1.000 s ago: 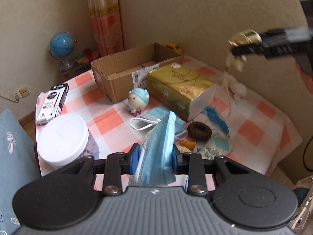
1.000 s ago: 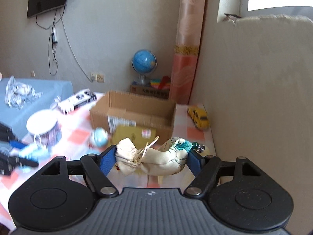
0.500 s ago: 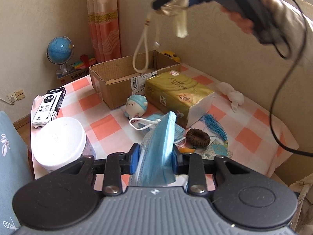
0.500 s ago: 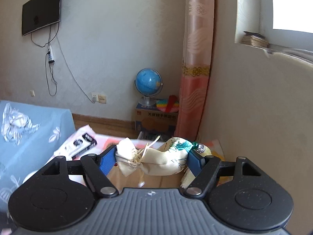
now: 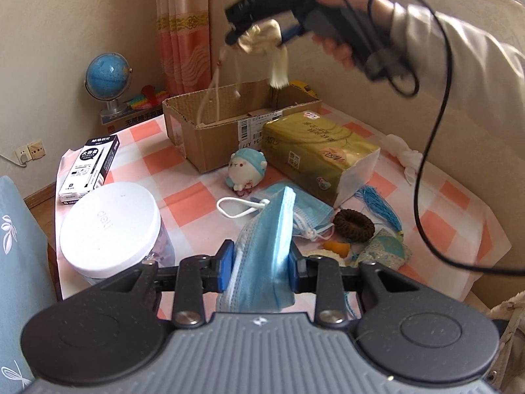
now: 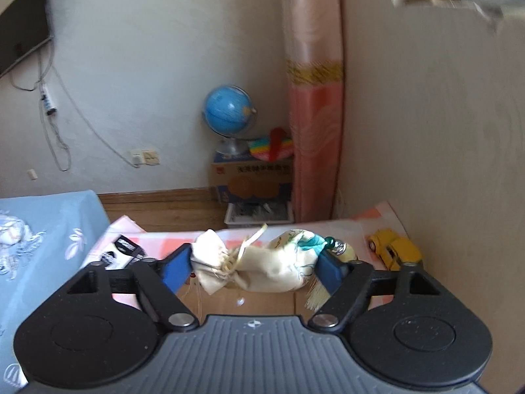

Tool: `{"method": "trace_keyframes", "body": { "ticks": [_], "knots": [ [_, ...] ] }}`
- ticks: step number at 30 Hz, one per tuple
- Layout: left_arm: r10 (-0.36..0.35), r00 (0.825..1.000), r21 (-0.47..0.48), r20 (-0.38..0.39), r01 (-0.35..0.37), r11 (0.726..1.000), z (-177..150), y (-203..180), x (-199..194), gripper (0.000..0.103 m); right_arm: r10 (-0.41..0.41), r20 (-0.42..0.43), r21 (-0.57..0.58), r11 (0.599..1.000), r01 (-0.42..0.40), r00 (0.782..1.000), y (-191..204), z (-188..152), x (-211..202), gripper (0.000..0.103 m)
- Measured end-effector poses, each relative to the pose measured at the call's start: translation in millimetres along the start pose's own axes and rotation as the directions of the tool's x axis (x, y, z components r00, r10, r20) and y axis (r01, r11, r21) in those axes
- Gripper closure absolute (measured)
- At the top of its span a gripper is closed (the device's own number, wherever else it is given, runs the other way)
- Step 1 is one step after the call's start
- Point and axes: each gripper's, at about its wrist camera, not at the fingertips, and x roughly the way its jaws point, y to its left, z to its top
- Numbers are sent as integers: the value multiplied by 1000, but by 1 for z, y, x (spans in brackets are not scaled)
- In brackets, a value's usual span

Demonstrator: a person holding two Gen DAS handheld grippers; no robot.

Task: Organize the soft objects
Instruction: 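Lift the sachet with the right tool and drop it into the box while the left holds the mask, then carry the blue mask over the box with the left tool and release it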

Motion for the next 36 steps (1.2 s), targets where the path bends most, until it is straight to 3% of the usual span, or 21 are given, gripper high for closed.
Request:
{"method": "trace_keyframes", "body": {
  "ticks": [1,5,9,22,28,36],
  "knots": [
    [-1,1000,-2,-4,1,1000,-1,1,1,72,-18,-18,8,1000,18,1000,-4,-6,6,0],
    [4,1000,-3,-16,-4,1000,0,2,4,72,-14,-122,47,999,20,992,-24,-33,21,0],
    [8,1000,-1,-29,-8,1000,4,-1,7,72,17,-146,84,996,-5,989,-39,-51,11,0],
    [18,998,0,-63,-18,1000,35,-11,14,72,81,-106,15,997,-79,991,-45,-90,-53,0],
    [34,998,11,-51,-34,999,74,-12,25,72,28,-37,-80,996,-31,999,-42,-133,-99,0],
    [94,995,-9,-25,-94,996,147,3,64,71,-1,27,-102,995,4,1000,-48,-173,-142,0]
  ]
}}
